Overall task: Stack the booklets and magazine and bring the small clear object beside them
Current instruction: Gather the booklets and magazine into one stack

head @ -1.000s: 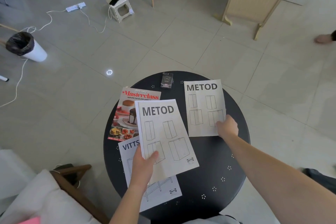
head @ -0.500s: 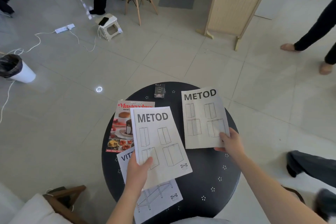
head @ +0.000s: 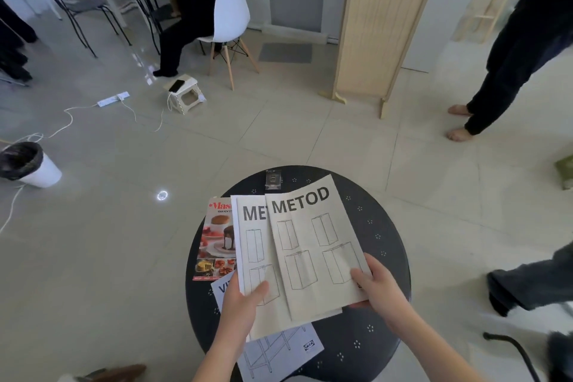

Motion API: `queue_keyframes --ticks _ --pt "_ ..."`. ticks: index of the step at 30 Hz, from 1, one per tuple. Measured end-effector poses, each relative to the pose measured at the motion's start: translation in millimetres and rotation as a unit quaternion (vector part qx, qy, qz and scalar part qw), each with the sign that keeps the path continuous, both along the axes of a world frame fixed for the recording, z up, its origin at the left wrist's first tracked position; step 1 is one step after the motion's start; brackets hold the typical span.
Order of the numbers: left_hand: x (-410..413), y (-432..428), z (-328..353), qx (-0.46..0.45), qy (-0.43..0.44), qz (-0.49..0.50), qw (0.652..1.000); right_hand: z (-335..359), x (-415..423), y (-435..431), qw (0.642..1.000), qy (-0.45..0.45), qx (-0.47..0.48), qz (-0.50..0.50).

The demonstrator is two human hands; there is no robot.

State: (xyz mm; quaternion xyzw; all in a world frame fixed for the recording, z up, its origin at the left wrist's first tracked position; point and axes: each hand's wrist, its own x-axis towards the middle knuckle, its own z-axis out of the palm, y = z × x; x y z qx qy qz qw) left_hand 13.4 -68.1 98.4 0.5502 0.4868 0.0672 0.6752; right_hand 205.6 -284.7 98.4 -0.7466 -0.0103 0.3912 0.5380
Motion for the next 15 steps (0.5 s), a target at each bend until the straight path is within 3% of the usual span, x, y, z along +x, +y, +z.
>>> queue_keyframes --ticks 11,15 --pt "-21 -9 30 -0.008 -0.047 -0.042 0.998 17 -45 -12 0.994 -0.029 -0.022 0.103" --pt "-26 -10 32 -0.008 -0.044 -0.067 0.997 18 -42 -10 0.999 -0.003 0.012 0.045"
